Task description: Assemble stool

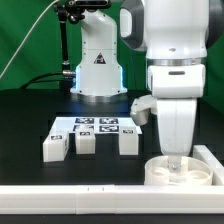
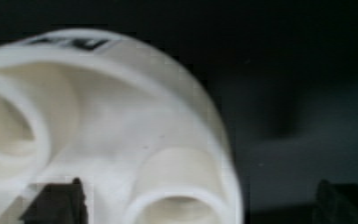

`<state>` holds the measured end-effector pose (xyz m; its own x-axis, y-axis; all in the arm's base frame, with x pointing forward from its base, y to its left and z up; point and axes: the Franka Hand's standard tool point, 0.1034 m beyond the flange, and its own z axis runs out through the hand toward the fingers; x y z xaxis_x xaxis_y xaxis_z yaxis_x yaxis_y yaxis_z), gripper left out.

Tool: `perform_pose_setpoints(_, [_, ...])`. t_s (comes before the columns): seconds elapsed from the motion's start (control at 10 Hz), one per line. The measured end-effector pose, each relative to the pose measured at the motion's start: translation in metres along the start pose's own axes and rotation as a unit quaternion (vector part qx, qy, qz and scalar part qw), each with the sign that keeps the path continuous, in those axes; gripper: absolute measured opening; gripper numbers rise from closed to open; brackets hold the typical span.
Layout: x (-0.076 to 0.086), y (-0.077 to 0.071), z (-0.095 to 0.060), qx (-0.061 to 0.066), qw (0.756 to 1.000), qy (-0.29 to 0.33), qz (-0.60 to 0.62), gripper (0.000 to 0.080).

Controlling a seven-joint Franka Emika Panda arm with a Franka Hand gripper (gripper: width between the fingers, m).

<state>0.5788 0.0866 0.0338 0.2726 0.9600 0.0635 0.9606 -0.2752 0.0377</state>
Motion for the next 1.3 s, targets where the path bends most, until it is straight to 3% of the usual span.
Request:
perform_pose_setpoints(0.2, [0.002,-0.005,-0.031,-0.015,1.0,0.001,0.024,0.0648])
perform_pose_setpoints(0.5, [-0.03,-0.009,-0.049,-0.029,0.998,-0.003,0.047,0.0649])
perform_pose_setpoints(0.8, [-0.071,-0.028,-0.041,-0.041,0.998,0.0,0.054,0.0649])
perform_pose_setpoints(1.2, [-0.068,-0.027,-0.04,-0.039,0.996,0.001,0.077,0.0649])
perform_pose_setpoints(1.3, [-0.078,-0.023,-0.039,-0.04,0.988,0.006,0.146,0.0649])
